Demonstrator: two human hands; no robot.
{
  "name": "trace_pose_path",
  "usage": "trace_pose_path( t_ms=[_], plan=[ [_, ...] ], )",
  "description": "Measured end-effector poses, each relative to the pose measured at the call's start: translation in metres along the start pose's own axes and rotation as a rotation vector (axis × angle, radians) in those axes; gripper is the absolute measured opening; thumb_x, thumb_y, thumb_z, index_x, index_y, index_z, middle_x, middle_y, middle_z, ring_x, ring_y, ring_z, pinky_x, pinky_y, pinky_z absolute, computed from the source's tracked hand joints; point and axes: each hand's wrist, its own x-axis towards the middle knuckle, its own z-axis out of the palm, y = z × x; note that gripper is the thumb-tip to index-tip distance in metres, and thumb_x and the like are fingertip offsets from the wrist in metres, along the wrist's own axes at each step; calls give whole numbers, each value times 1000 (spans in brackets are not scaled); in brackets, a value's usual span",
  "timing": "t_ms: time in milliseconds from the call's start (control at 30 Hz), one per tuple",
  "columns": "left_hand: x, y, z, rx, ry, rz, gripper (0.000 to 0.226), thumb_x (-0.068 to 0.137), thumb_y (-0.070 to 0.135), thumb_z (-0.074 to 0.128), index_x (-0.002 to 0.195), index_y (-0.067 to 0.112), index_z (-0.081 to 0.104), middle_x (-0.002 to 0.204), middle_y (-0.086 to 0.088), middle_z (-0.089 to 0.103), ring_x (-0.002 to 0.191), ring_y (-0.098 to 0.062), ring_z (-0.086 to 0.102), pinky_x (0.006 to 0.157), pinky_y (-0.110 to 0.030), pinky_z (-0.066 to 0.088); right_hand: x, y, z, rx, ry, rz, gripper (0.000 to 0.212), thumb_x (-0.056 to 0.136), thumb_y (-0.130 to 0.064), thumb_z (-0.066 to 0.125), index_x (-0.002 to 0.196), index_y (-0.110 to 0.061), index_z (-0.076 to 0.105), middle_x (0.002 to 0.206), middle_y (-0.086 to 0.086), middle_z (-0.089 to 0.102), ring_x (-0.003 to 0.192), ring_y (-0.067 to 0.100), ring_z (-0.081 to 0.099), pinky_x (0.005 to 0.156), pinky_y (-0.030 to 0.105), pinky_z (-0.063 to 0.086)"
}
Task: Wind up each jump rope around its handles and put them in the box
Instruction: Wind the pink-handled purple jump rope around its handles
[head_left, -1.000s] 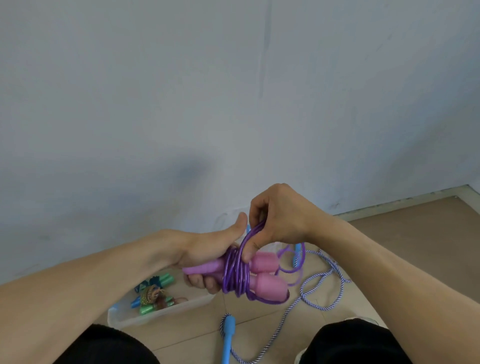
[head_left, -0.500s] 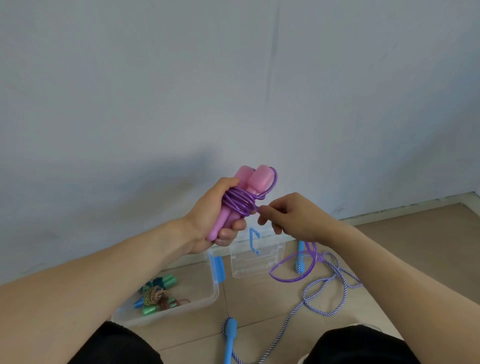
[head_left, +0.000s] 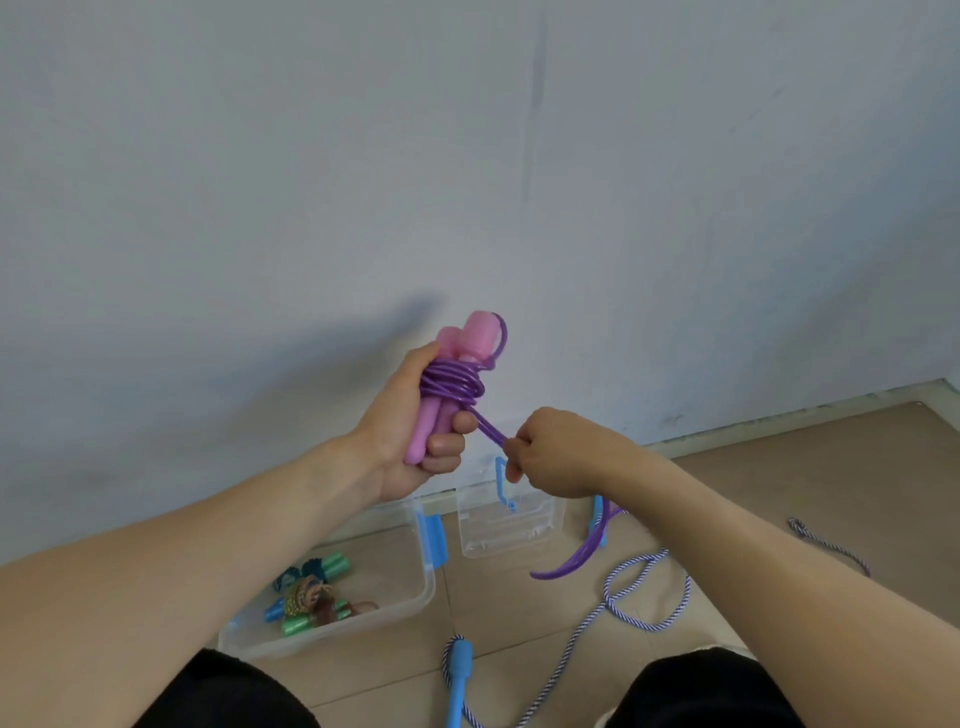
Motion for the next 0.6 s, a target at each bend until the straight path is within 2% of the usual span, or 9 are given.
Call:
trace_pose_path(
  t_ms=[67,133,233,300,367,433,500,533,600],
  plan=[
    [0,2,-2,110,59,9,53,95,60,40,80,12,57,59,-8,49,37,-13,29,39,-16,19,-1,1,-5,-8,-11,-28,31,102,-24,45,115,-9,68,89,6,55,67,18,48,56,24,34],
    [0,-2,-3,368,173,23,57,94,61,41,82,9,60,59,-9,52,38,-15,32,39,-16,22,-2,2,-7,62,50,-38,31,100,-28,48,101,-10,74,72,-1,56,52,11,44,51,24,32],
    [2,-6,-7,648,259,69,56,91,62,47,86,9,62,57,-10,55,37,-18,36,40,-18,25,-4,3,-6,28,106,-58,41,96,-37,54,88,-2,73,51,-3,43,43,12,35,48,25,30],
    [3,-6,-8,800,302,120,55,91,63,46,80,11,60,54,-6,56,37,-18,38,40,-20,28,-8,2,-8,3,90,-97,50,91,-46,59,82,2,68,53,1,39,46,16,33,50,28,30],
    [4,-9,-9,979,360,204,55,92,62,44,74,12,56,51,-3,59,35,-16,44,41,-21,33,-14,-2,-9,-96,-4,-159,54,89,-53,59,69,-2,56,54,1,37,51,19,35,53,30,32],
    [6,-17,-8,1136,402,276,57,91,64,43,70,12,54,54,-4,63,42,-17,56,47,-28,44,-22,-8,-8,-224,-99,-232,50,94,-47,55,63,-9,44,55,2,37,53,20,35,54,31,32],
    [10,-23,-4,1183,416,275,59,90,65,41,68,12,53,59,-9,66,53,-25,63,57,-37,51,-28,-15,-4,-301,-137,-287,47,99,-35,50,60,-11,39,57,2,38,52,17,35,51,29,30],
    [11,-26,-2,1186,411,248,59,91,64,42,66,12,53,59,-9,66,52,-25,62,56,-36,51,-29,-17,-2,-318,-138,-313,46,100,-31,49,59,-13,39,59,2,40,52,15,36,52,28,30],
    [11,-30,1,1193,324,144,53,92,54,44,60,12,51,51,-6,60,36,-18,48,42,-25,40,-26,-19,3,-309,-103,-388,40,99,-27,51,61,-15,47,63,1,48,55,12,42,55,28,36]
  ],
)
